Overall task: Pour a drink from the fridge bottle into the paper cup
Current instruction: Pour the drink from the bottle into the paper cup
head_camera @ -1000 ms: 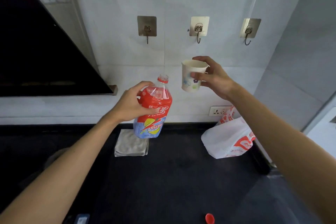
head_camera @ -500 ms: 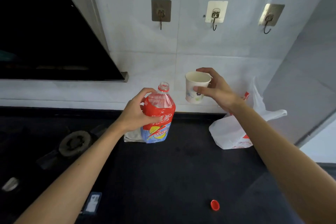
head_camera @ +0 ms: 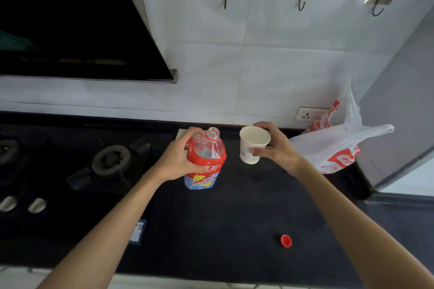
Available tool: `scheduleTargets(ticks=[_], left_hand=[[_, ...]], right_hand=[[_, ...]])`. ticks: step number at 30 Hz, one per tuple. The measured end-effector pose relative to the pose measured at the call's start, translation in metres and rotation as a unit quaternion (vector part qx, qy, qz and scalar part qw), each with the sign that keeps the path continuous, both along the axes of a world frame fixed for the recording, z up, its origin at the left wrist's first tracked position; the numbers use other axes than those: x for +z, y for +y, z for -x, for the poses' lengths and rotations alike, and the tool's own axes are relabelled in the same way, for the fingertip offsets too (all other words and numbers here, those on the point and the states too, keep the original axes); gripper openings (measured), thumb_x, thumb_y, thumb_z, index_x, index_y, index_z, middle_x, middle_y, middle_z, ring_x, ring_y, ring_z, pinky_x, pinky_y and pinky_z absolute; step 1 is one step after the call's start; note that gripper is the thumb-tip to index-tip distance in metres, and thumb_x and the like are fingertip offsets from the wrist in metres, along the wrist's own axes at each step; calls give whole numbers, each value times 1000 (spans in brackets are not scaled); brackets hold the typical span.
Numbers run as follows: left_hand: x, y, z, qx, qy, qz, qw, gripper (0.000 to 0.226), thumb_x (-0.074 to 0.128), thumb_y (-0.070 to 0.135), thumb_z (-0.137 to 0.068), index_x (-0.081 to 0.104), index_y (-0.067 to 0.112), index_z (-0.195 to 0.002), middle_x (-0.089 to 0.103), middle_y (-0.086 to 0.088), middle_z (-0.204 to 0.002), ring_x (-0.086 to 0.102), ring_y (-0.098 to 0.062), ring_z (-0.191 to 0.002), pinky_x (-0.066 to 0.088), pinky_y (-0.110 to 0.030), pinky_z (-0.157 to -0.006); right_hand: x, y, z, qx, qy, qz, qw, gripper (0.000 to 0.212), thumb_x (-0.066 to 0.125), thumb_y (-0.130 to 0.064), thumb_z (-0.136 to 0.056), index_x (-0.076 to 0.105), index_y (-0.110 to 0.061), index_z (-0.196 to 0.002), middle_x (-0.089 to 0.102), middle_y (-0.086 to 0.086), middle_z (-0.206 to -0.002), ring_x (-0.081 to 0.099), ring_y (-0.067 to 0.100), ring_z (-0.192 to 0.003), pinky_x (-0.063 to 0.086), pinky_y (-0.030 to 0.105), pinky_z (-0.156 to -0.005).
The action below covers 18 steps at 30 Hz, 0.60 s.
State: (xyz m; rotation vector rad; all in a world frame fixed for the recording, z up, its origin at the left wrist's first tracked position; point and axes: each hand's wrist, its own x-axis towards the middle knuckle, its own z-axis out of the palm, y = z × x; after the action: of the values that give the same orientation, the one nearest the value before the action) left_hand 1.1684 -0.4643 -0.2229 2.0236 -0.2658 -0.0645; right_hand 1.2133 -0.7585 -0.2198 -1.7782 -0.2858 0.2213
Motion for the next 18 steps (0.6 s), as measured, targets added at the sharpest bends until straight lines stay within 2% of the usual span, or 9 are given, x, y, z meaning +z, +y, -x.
scheduleTargets(ticks=[3, 9, 14, 18], left_hand=[[-13, 2, 9, -5, 8, -1, 1000, 84, 93, 16, -63, 48, 33, -131, 62, 8, -126, 63, -15, -117, 61, -41, -86], [-36, 3, 22, -10, 31, -6, 999, 78, 93, 14, -64, 49, 27, -127, 63, 11, -122, 64, -11, -114, 61, -42, -86], [-47, 1, 31, -23, 39, -4, 999, 74, 90, 7, -65, 49, 27, -122, 62, 23, -113, 64, -6, -112, 60, -35, -86], [-59, 0, 37, -24, 43, 1, 999, 74, 91, 7, -64, 50, 26, -122, 62, 21, -114, 65, -9, -111, 60, -34, -87]], right_hand=[[-21, 1, 9, 3, 12, 8, 1000, 64, 84, -2, -73, 51, -21, -124, 60, -2, -116, 62, 12, -105, 55, 27, -83], [-65, 6, 31, 17, 18, 41, 999, 66, 85, -1, -71, 49, -20, -122, 56, 1, -122, 59, 16, -110, 57, 29, -85], [-99, 13, 48, 30, 30, 79, 996, 69, 85, -1, -69, 47, -24, -120, 54, -2, -122, 57, 19, -112, 58, 29, -84], [-122, 15, 58, 17, 42, 89, 995, 68, 86, -5, -67, 47, -27, -119, 55, -1, -122, 57, 19, -112, 58, 31, -84]])
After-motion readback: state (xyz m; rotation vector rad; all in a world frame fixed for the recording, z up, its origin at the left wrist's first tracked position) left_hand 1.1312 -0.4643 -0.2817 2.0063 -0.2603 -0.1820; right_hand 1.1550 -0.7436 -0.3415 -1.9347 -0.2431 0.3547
